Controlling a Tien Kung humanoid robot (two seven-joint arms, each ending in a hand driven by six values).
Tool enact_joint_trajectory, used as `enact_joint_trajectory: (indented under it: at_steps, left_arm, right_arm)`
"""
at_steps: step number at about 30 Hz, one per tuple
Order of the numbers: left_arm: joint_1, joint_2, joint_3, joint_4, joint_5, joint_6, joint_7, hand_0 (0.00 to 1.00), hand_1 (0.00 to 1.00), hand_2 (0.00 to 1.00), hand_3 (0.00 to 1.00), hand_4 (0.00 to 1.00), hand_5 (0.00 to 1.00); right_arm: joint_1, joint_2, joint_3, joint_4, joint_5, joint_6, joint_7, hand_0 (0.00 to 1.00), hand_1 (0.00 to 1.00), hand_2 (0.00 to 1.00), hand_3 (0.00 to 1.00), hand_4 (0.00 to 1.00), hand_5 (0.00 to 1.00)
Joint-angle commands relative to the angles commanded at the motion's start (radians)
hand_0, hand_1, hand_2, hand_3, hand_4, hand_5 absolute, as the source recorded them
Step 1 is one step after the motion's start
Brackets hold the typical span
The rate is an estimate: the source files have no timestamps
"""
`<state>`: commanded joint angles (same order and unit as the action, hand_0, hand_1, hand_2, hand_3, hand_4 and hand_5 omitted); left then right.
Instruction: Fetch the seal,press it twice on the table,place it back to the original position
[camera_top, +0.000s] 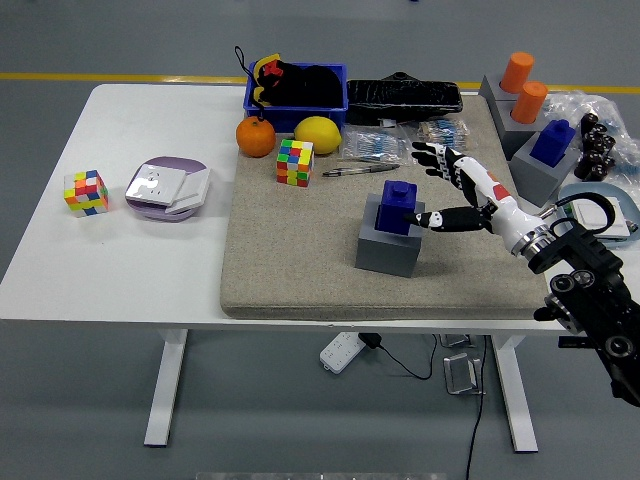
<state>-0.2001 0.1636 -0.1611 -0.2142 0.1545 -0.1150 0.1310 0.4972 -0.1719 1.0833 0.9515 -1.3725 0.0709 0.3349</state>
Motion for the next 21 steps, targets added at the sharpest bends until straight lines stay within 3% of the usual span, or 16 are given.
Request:
enact_joint_trajectory:
  at_steps: [12,21]
  left_arm:
    - [0.003,0.003,0.001,0.002,-0.002,0.001,0.0,0.815,0.815,0.788,0.835,0.794,0.406]
    - [-0.003,0.005,-0.004,0.0,0.004,0.002,-0.001,0.815,0.815,0.789,0.836,0.794,0.406]
  right_arm:
    - [-0.106,-0.059,0.21,0.068,-0.045,0.008,-0.021,0.953,0.936,0.925,0.935,0.998,0.32]
    - [-0.19,-0.099,0.419,0.096,-0.041,0.003,-0.04,0.948,0.927,0.912,0.913,0.998,0.335]
